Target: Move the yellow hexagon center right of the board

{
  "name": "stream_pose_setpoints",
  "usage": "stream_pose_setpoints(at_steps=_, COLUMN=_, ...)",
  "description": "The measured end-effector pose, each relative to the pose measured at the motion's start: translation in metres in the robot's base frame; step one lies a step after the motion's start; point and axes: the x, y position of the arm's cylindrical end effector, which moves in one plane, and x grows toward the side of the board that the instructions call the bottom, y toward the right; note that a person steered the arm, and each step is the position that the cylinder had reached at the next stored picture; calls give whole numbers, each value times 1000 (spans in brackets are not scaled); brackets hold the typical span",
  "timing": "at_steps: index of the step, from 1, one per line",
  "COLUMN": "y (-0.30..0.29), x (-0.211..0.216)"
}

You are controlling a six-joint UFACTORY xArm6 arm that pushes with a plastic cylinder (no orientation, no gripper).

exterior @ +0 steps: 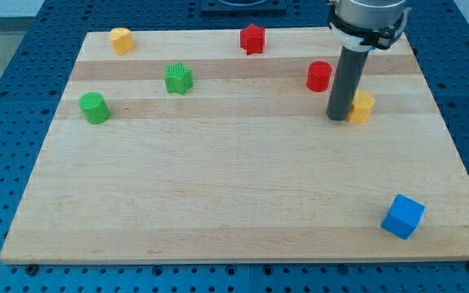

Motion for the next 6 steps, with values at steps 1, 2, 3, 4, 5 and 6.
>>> stream_pose_setpoints(at_steps=1, y=-12, x=-7)
stream_pose_setpoints(at_steps=2, y=-11, x=-8)
stream_pose_setpoints(at_steps=3, y=3, x=-8)
stream_pose_setpoints(at_steps=4, y=19, x=-8)
stream_pose_setpoints(at_steps=5, y=31, x=-8)
stream_pose_setpoints(at_steps=6, y=39, x=-8)
